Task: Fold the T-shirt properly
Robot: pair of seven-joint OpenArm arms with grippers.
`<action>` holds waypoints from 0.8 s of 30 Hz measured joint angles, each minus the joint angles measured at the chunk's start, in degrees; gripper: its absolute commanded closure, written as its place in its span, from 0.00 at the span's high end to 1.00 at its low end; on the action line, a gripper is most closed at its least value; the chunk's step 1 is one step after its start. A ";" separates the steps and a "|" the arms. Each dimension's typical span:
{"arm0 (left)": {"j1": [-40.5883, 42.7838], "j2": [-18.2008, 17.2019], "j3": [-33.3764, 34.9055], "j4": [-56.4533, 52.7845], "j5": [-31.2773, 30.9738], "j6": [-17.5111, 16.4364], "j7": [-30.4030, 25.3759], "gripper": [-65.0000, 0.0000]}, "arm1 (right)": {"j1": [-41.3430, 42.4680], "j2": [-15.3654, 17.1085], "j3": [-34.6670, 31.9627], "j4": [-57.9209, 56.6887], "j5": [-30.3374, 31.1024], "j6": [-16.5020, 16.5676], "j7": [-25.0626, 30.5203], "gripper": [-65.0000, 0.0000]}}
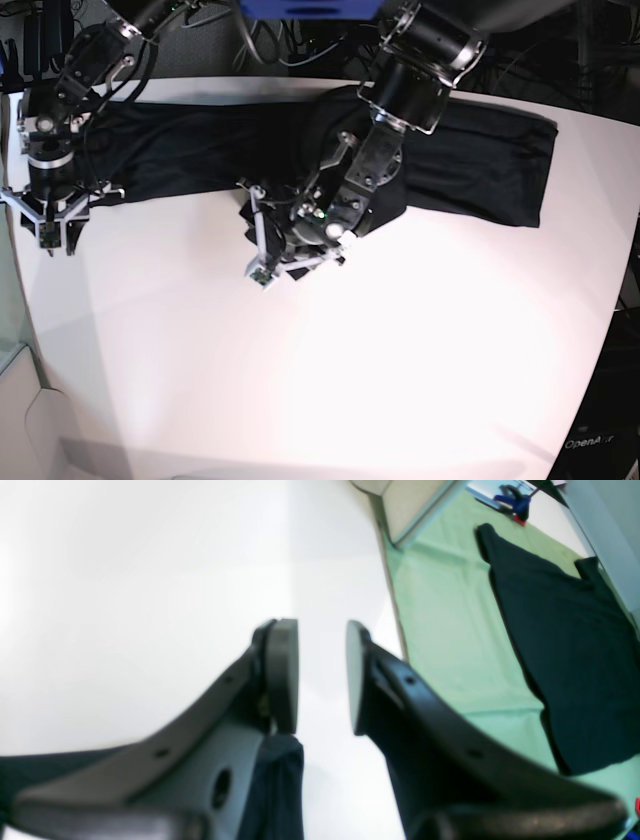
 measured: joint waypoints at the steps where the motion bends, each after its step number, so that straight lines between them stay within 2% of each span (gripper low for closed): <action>1: -0.02 0.00 0.02 -0.35 -0.02 -0.13 -0.07 0.56 | 0.02 -0.02 -0.13 0.00 0.00 0.00 0.00 0.27; 8: -1.29 0.35 0.00 -5.09 -0.02 -0.13 -5.84 0.55 | 0.00 0.00 -0.11 0.00 0.00 0.00 0.00 0.27; 9: -1.44 0.48 0.00 -5.97 -0.09 -0.13 -6.88 0.52 | 0.00 -0.02 -0.11 0.00 0.00 0.00 0.00 0.27; 11: -1.86 0.66 0.00 -7.21 0.00 0.15 -7.89 0.38 | 0.00 0.00 -0.11 0.00 0.00 0.00 0.02 0.27; 14: -2.12 0.59 -0.46 -7.82 -0.02 0.39 -8.48 0.03 | 0.02 0.00 -0.11 0.00 0.00 0.00 0.17 0.27; 15: -2.12 0.48 -0.66 -7.82 -0.24 0.37 -8.44 0.00 | 0.04 0.00 -0.11 0.00 0.00 0.00 0.20 0.27; 20: -2.08 0.50 -0.76 -7.80 -0.50 0.33 -8.33 0.00 | 0.04 -0.02 -0.11 0.00 0.00 0.00 0.20 0.27; 24: 0.33 0.48 -5.38 -1.57 -0.66 -0.44 -3.10 0.00 | 0.20 0.00 -0.11 0.00 0.00 0.00 0.15 0.27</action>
